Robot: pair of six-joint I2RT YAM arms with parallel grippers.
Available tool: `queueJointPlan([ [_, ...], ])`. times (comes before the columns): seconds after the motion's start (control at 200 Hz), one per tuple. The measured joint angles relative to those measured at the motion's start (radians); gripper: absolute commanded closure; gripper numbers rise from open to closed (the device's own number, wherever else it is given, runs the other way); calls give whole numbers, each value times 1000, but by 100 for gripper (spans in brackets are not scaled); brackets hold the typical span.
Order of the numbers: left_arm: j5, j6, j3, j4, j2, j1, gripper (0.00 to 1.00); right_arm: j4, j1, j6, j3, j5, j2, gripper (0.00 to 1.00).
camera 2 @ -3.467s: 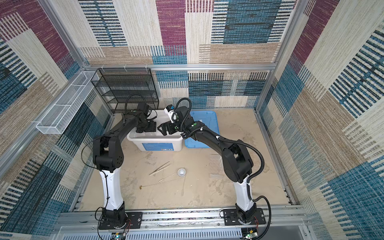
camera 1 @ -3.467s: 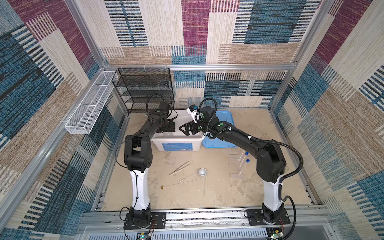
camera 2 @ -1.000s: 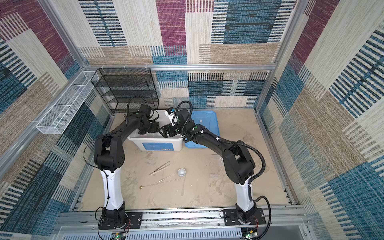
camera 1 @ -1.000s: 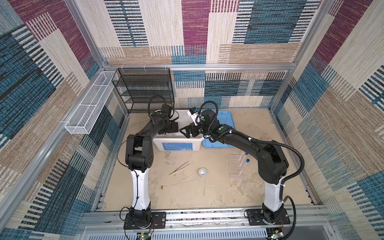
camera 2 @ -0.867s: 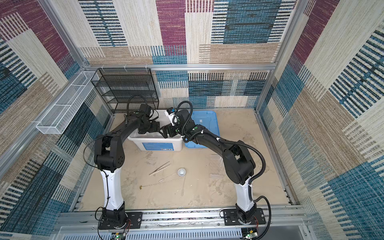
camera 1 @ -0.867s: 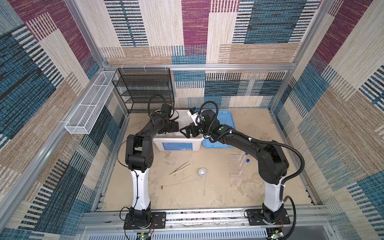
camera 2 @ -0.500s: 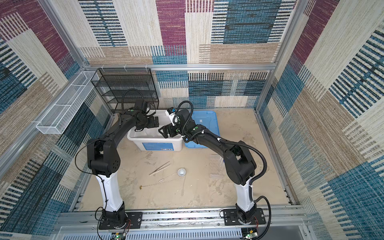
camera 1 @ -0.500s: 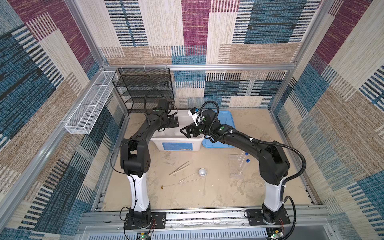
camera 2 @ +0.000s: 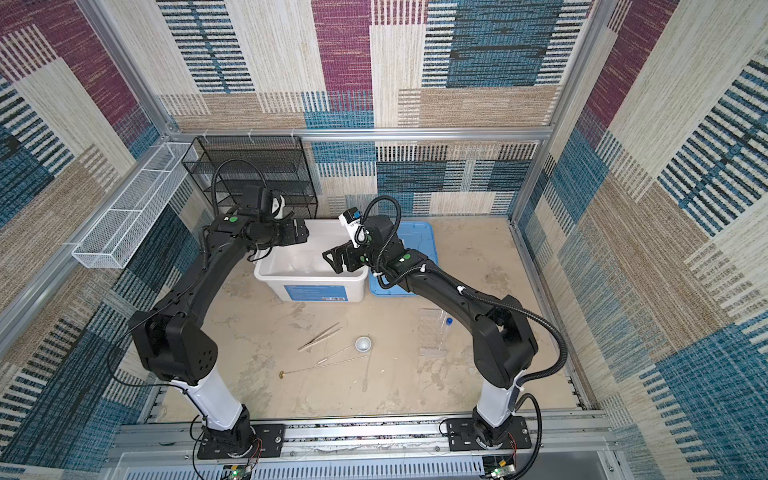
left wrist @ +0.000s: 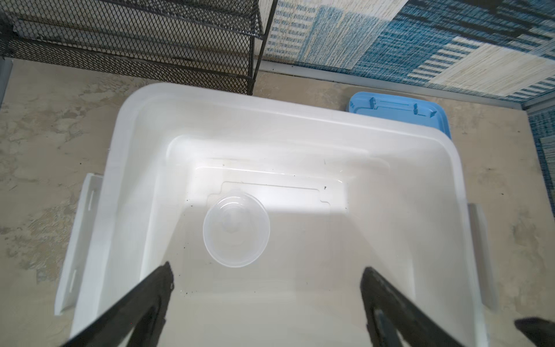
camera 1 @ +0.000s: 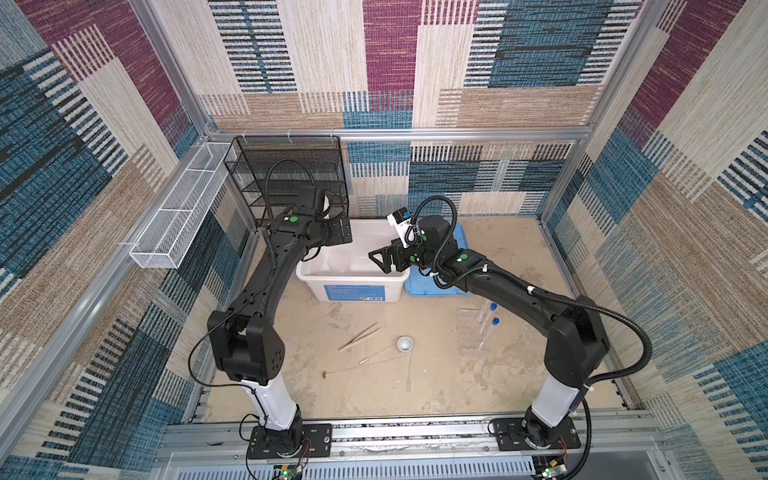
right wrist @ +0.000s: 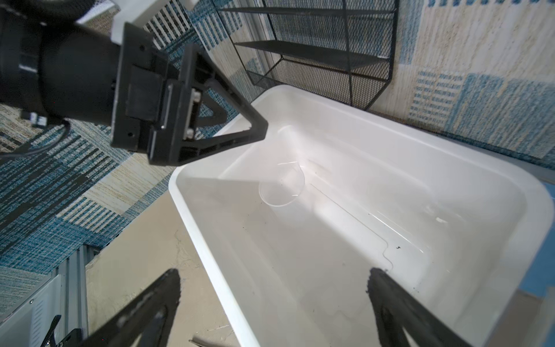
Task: Organize the chemistry lab equipment
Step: 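Move the left gripper back to the table toward the small white cup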
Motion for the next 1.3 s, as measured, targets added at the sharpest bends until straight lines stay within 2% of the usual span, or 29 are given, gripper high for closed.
queueJointPlan([
  [0.27, 135, 2, -188, -5, -107, -26, 3, -10, 0, -14, -126, 31, -182, 1],
  [0.546, 156, 4, -308, -3, -143, -69, 4, -22, 0, -18, -276, 57, -343, 1],
  [0.917, 167, -4, -353, 0, -177, -126, 4, -32, 0, -18, -318, 73, -365, 0],
  [1.172, 159, -8, -317, -5, -173, -136, 2, -32, 0, -18, -314, 72, -355, 1],
  [1.302, 147, -3, -279, -8, -219, -155, 2, -31, 0, -17, -331, 72, -393, 1],
])
